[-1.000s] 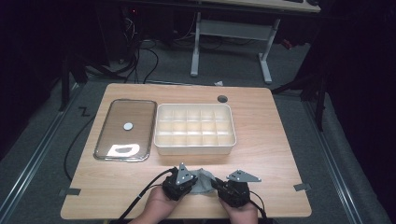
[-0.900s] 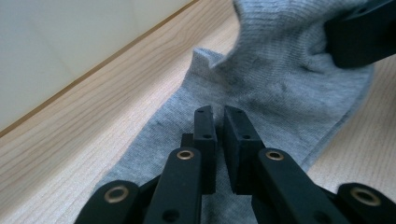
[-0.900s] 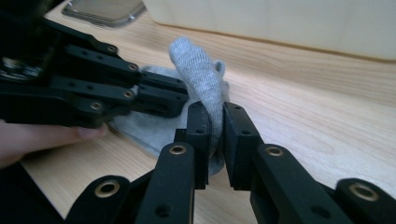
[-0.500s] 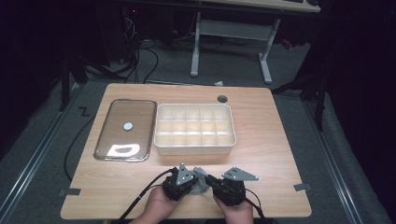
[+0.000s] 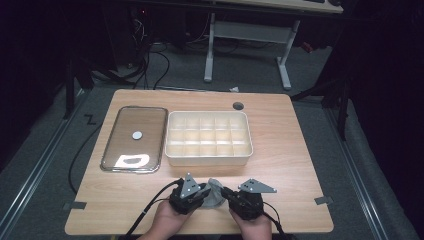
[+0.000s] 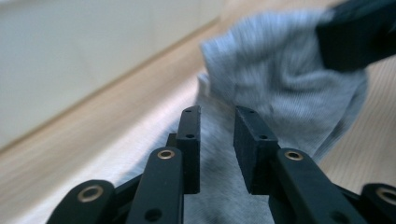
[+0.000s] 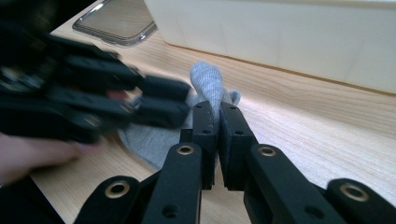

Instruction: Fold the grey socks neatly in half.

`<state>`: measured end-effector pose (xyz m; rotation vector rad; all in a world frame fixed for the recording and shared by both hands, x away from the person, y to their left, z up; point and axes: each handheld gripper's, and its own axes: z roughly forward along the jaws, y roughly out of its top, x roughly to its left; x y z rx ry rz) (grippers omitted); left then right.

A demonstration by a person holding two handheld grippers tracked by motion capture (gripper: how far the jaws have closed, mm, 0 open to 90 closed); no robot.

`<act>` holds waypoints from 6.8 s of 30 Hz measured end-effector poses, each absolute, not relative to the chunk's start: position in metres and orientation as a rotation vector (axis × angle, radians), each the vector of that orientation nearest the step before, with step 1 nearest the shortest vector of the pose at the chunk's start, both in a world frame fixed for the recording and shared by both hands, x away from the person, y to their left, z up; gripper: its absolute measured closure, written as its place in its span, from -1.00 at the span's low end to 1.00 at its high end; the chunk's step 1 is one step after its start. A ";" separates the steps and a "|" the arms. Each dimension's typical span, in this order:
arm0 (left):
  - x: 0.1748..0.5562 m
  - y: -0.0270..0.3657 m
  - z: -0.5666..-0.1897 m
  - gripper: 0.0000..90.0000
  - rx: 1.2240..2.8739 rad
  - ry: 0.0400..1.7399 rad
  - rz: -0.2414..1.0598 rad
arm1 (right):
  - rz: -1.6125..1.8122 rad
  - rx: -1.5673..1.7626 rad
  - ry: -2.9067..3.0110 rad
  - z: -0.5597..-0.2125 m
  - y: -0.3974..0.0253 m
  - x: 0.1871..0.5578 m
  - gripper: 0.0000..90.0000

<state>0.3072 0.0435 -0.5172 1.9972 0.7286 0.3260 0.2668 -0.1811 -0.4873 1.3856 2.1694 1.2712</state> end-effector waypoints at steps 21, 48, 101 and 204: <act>0.314 0.091 -0.533 0.80 2.129 0.835 0.278 | 1.257 1.332 2.200 -0.482 -0.171 0.271 0.93; 0.316 0.089 -0.534 0.74 2.127 0.808 0.258 | 1.233 1.202 2.339 -0.496 -0.121 0.277 0.71; 0.314 0.101 -0.522 0.92 1.976 0.833 0.187 | 1.134 1.132 2.408 -0.525 -0.096 0.272 0.93; 0.301 0.070 -0.532 1.00 2.097 0.748 0.214 | 1.180 1.184 2.274 -0.492 -0.134 0.263 0.41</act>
